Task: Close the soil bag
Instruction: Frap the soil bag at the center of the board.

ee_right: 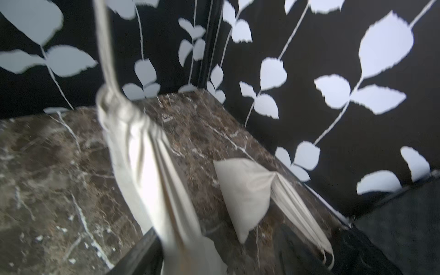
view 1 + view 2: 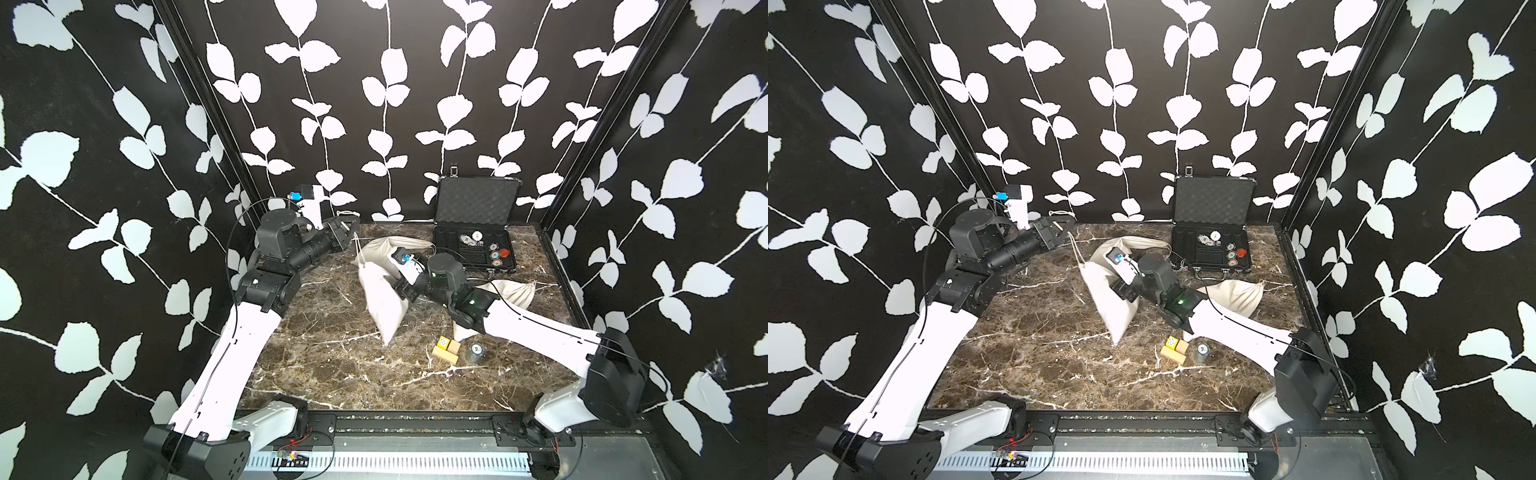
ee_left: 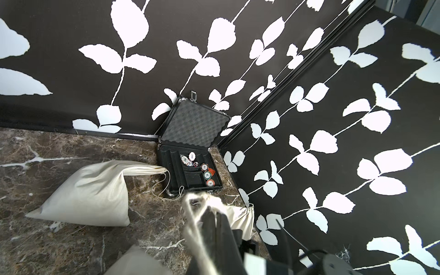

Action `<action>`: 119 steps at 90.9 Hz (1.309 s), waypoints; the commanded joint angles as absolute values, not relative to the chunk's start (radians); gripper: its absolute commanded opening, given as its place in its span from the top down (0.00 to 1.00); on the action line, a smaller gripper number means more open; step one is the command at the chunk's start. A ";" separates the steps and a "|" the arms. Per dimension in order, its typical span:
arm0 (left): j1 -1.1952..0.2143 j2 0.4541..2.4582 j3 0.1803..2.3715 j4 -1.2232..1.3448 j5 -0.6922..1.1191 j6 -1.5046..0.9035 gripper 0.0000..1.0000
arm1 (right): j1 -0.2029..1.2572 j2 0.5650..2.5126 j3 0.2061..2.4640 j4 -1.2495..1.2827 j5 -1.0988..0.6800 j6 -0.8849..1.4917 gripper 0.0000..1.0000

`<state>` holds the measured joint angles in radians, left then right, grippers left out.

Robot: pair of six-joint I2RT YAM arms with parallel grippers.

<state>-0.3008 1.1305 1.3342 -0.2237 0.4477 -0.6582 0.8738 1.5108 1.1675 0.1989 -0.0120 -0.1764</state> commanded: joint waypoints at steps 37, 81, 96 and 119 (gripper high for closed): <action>-0.314 1.090 1.324 -0.158 0.451 -0.667 1.00 | 0.944 1.731 1.498 0.323 -0.094 0.003 0.50; -0.238 1.060 1.636 -0.336 0.390 -0.576 1.00 | 0.764 1.689 1.170 -0.086 0.295 -0.154 0.90; -0.238 1.075 1.681 -0.313 0.399 -0.595 1.00 | 0.693 1.721 1.101 -0.095 0.351 -0.147 0.89; -0.238 1.089 1.769 -0.354 0.409 -0.577 1.00 | 0.667 1.658 1.231 -0.283 0.558 -0.204 0.93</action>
